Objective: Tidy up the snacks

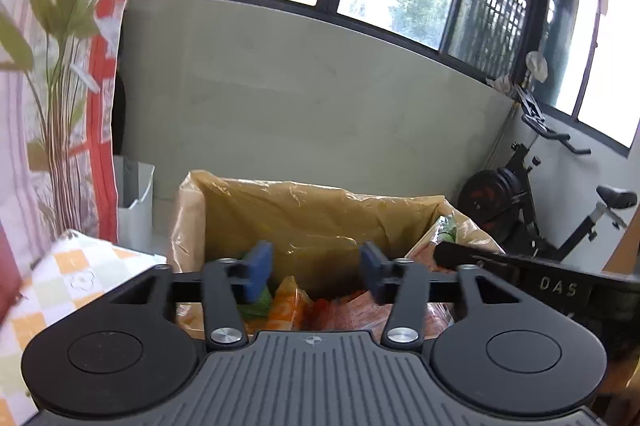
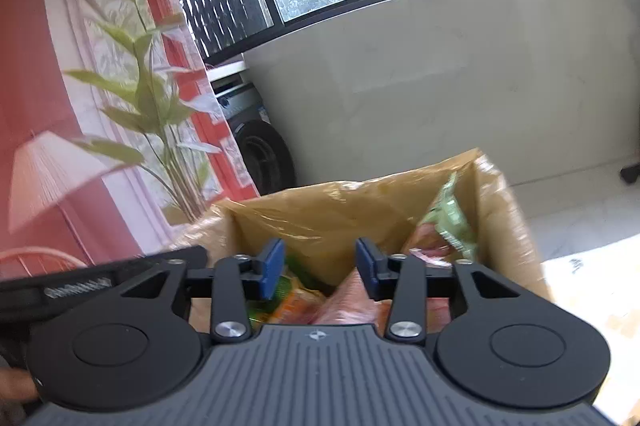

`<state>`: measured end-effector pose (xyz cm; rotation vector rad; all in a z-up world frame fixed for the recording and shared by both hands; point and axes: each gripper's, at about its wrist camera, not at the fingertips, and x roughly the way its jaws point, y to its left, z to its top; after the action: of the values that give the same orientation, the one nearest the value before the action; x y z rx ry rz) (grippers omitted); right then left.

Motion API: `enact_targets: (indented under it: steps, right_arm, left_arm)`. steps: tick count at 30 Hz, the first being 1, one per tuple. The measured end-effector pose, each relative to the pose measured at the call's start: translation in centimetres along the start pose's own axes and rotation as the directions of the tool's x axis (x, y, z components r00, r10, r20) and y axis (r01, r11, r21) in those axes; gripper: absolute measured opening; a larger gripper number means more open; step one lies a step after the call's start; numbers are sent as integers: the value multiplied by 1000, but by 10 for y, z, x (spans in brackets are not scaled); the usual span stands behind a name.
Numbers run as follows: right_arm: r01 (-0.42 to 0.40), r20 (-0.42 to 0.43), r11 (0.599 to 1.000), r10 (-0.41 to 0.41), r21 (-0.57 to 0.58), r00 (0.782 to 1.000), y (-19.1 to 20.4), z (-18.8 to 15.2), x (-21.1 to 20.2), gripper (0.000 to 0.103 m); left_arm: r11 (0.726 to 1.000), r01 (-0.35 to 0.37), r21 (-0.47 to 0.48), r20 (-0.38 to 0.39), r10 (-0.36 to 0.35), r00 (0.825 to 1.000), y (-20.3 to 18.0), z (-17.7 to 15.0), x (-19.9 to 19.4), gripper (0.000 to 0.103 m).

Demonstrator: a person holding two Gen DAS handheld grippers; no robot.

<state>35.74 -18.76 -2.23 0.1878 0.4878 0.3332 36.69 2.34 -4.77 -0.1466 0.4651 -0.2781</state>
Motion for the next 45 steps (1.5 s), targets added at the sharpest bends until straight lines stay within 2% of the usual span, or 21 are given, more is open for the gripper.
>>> enact_targets:
  steps: [1,3,4,6,8,12,17,23,25,30,36,45]
  right_arm:
    - [4,2,1000,-4,-13,1000,0,1,-3,49]
    - [15,9,999,-15,-42,1000,0,3,-12,63]
    - [24,11,998,-24,-56,1000,2,5,-15,66]
    - [40,20,996,-39,-82,999,6,8,-23,81]
    - [37,30,995,-34,-92,999,8,10,-32,90]
    - [61,54,993,-55,-100,997,14,15,-51,96]
    - [126,45,986,-122,-113,992,28,21,-74,98]
    - [105,60,988,-98,-114,993,38,23,-116,103]
    - [94,80,990,-86,-103,993,42,21,-131,103]
    - [101,134,992,-90,-76,987,54,15,-168,103]
    - [186,188,976,-164,-109,968,74,7,-195,103]
    - [134,195,988,-116,-81,974,89,-9,-218,103]
  left_arm:
    - [1000,-3,14,6,3,1000,-2,1,-5,59]
    - [999,-18,38,15,18,1000,-4,3,-11,71]
    - [998,-30,50,21,29,999,-7,4,-15,73]
    - [996,-52,77,33,50,998,-10,9,-21,79]
    - [991,-82,109,44,78,996,-18,13,-31,84]
    - [982,-130,135,72,121,990,-28,22,-49,86]
    - [979,-134,151,101,119,988,-40,32,-78,91]
    - [958,-188,219,163,154,974,-61,36,-117,92]
    - [953,-187,240,192,142,971,-67,37,-133,92]
    - [961,-178,211,215,132,968,-76,43,-164,92]
    - [950,-210,233,270,144,952,-95,30,-203,92]
    - [959,-227,169,296,170,940,-93,15,-231,92]
